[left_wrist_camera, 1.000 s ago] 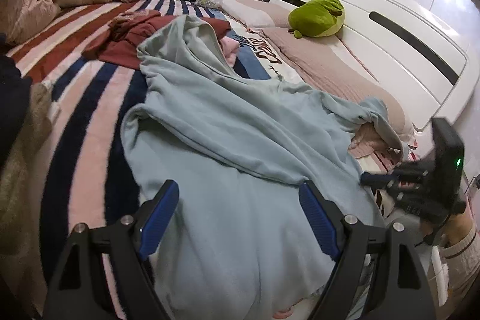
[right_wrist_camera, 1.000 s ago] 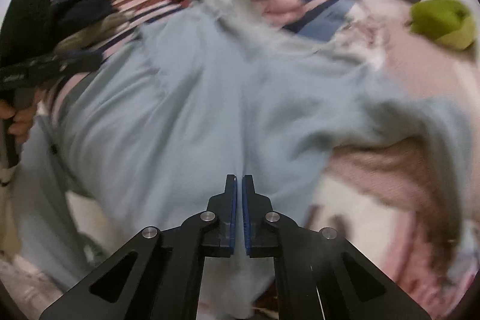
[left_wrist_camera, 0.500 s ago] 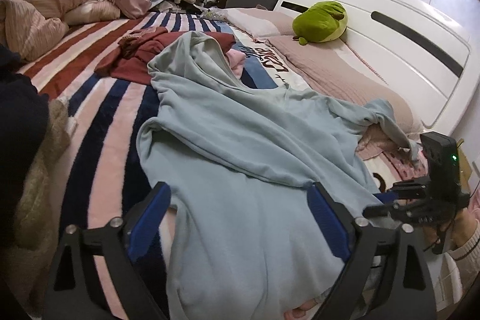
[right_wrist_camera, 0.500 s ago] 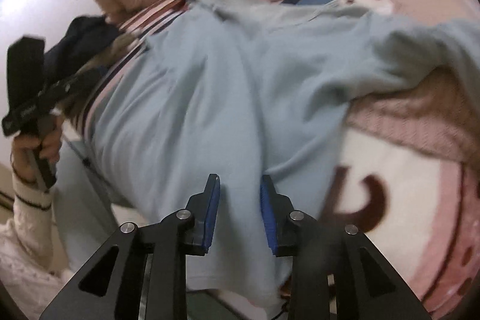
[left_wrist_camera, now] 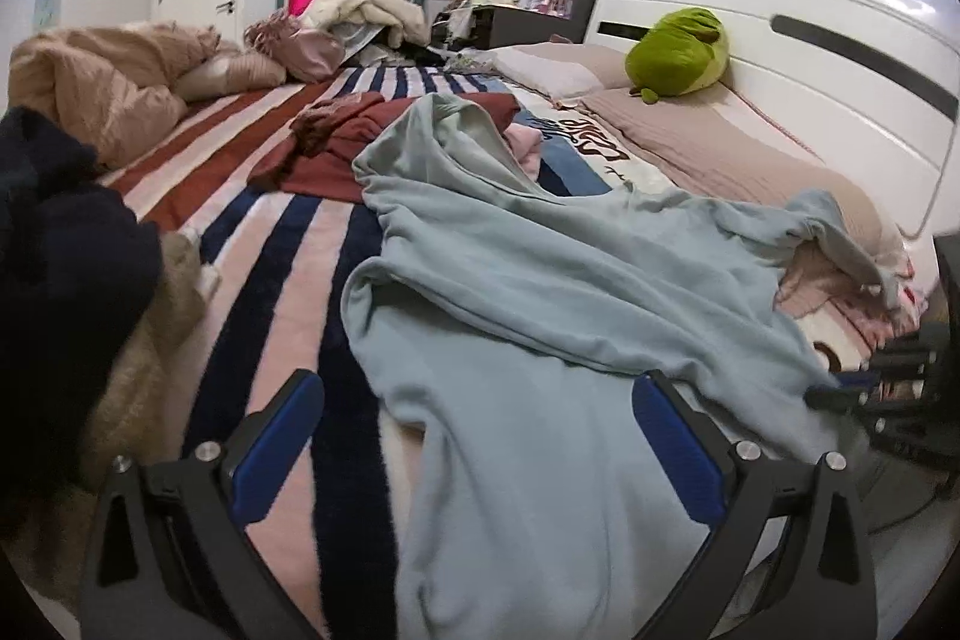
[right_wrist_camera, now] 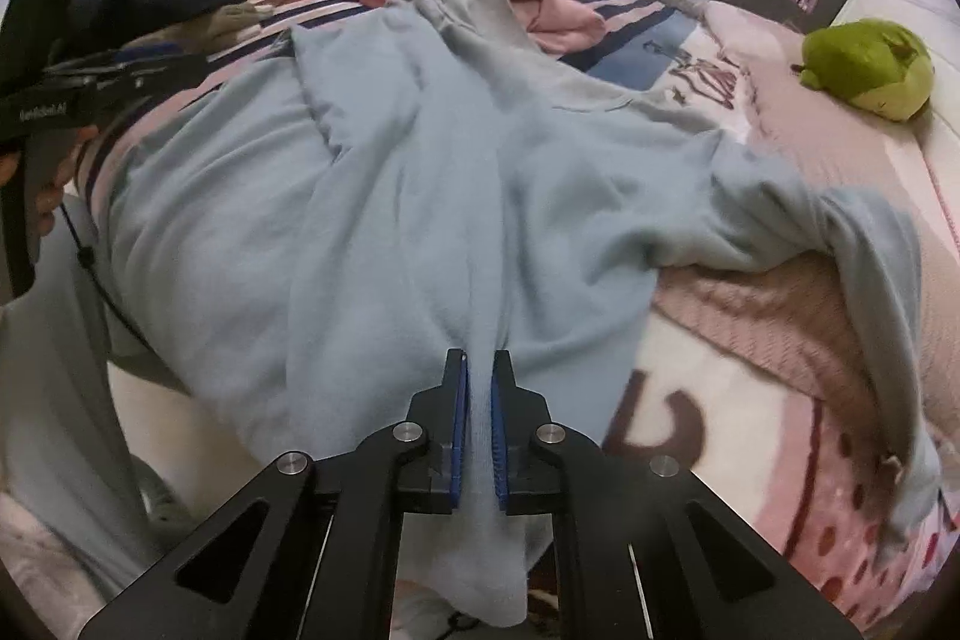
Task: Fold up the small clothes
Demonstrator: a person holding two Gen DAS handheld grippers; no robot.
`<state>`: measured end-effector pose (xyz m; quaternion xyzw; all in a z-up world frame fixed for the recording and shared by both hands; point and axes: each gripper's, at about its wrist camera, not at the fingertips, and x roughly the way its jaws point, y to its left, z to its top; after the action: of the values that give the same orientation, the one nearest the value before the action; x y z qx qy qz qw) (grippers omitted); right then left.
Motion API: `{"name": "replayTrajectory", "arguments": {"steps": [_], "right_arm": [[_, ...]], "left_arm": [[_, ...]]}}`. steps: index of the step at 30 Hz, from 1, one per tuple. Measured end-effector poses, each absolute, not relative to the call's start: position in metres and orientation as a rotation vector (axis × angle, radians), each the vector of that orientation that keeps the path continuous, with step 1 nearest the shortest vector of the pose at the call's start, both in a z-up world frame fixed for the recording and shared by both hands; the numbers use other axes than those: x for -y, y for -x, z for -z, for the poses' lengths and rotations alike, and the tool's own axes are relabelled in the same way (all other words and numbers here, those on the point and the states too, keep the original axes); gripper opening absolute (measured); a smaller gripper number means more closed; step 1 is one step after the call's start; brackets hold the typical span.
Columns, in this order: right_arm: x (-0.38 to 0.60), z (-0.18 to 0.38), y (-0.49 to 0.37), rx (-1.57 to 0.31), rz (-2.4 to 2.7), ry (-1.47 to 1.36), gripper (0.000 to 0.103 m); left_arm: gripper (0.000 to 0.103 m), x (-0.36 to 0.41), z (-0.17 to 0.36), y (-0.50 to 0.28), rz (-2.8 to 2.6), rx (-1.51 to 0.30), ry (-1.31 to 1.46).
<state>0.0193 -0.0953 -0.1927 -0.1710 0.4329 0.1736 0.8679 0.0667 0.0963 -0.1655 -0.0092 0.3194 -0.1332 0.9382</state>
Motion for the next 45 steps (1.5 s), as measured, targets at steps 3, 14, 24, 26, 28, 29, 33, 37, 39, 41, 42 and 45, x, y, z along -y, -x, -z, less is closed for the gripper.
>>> {"name": "replayTrajectory", "arguments": {"steps": [3,14,24,26,28,29,33,37,39,41,42,45], "right_arm": [[0.102,0.186,-0.021,-0.919,-0.379,0.323,0.002],[0.132,0.183,-0.046,-0.981,-0.326,0.205,0.000],[0.241,0.157,-0.034,-0.853,-0.135,-0.162,0.044],[0.269,0.155,-0.028,-0.819,-0.018,-0.175,0.059],[0.289,0.153,-0.022,-0.778,0.099,-0.105,0.065],[0.296,0.153,-0.021,-0.769,0.142,-0.064,0.067],[0.316,0.161,-0.028,-0.779,0.239,0.097,0.068],[0.302,0.171,-0.037,-0.748,0.133,0.303,0.067],[0.296,0.176,-0.039,-0.736,0.083,0.363,0.064],[0.295,0.185,-0.050,-0.763,0.113,0.436,0.030],[0.299,0.187,-0.055,-0.778,0.138,0.444,0.011],[0.319,0.170,-0.049,-0.812,0.002,0.222,0.003]], "left_arm": [[0.102,-0.096,0.163,-0.062,0.290,-0.631,-0.006],[0.102,-0.086,0.159,-0.063,0.325,-0.645,-0.005],[0.102,-0.082,0.154,-0.062,0.379,-0.656,0.067],[0.102,-0.077,0.152,-0.063,0.379,-0.653,0.065],[0.102,-0.072,0.150,-0.063,0.381,-0.652,0.054],[0.102,-0.068,0.149,-0.063,0.380,-0.652,0.049],[0.102,-0.056,0.146,-0.062,0.367,-0.655,0.040],[0.102,-0.038,0.143,-0.062,0.355,-0.670,0.033],[0.102,-0.027,0.141,-0.061,0.362,-0.677,0.033],[0.102,-0.018,0.139,-0.060,0.368,-0.680,0.027],[0.102,-0.015,0.139,-0.060,0.370,-0.681,0.024],[0.102,-0.006,0.134,-0.059,0.384,-0.676,0.009]]}}
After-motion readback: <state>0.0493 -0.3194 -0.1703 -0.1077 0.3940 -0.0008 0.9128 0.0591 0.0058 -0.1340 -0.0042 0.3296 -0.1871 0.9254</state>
